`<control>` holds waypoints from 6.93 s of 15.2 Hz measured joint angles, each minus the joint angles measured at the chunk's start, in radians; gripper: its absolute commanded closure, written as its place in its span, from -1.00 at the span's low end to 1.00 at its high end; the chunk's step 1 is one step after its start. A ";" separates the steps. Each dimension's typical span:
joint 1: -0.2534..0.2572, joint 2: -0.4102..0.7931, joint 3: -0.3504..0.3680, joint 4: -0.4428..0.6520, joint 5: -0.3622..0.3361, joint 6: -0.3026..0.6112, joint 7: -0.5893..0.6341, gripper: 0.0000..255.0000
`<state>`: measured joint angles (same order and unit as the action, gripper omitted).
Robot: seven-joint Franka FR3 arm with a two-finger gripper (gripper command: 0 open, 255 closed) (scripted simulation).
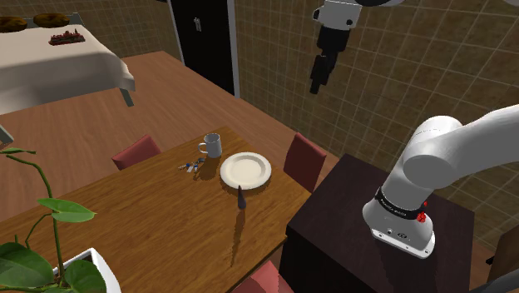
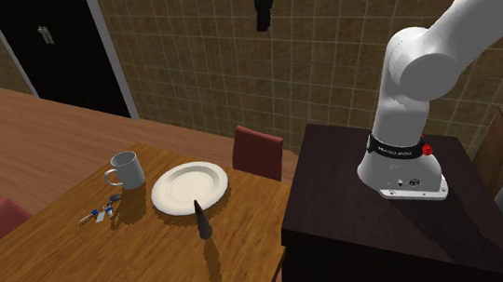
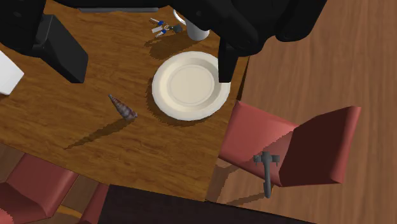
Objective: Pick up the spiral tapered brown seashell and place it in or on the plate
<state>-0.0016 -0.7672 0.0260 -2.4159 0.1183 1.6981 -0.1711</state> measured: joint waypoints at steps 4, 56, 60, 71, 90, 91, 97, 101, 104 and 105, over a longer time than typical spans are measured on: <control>0.004 -0.081 0.050 -0.106 0.019 0.081 0.060 -1.00; -0.944 -0.650 2.103 0.077 0.366 1.129 1.699 1.00; -0.944 -0.650 2.103 0.077 0.366 1.129 1.699 1.00; -1.143 -0.394 2.094 0.244 0.554 0.880 1.845 -1.00; -1.407 -0.254 2.212 0.372 0.832 0.805 1.923 1.00; -1.407 -0.254 2.212 0.372 0.832 0.805 1.923 1.00; -1.406 -0.253 2.212 0.372 0.832 0.804 1.924 1.00; -1.397 -0.243 2.199 0.365 0.823 0.797 1.925 1.00; -1.375 -0.218 2.168 0.349 0.802 0.778 1.931 1.00; -1.366 -0.210 2.157 0.344 0.795 0.772 1.935 1.00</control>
<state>-1.3677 -0.9771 2.1830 -2.0723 0.9129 2.4700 1.7636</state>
